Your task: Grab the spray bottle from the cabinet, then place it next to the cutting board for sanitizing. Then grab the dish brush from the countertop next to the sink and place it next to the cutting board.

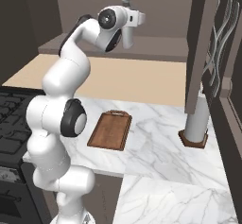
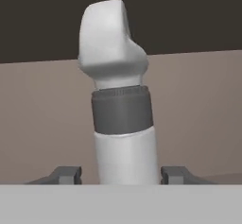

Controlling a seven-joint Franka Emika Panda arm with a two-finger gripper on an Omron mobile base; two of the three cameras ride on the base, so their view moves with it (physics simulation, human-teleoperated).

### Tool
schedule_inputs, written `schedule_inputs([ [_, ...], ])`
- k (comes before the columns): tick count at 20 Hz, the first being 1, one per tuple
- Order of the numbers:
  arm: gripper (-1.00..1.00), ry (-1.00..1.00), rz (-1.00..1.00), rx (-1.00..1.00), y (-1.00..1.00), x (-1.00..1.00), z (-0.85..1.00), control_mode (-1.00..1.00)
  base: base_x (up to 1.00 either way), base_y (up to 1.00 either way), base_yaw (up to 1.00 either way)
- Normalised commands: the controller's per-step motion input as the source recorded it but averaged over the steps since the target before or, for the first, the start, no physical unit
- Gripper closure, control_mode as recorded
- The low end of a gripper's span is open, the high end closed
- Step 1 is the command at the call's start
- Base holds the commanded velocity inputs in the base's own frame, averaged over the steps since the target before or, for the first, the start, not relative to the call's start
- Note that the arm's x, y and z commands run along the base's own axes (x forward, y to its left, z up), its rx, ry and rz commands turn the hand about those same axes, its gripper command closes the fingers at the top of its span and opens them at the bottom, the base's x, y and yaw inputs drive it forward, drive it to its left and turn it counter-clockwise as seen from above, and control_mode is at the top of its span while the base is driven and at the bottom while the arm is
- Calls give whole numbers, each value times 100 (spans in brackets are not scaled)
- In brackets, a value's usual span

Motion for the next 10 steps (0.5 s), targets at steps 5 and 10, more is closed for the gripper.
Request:
schedule_inputs([
  [5,100,10,-1,0,22,29,0,-100,0,0,0],
  [10,100,0,0,0,10,2,-3,-100,0,0,0],
])
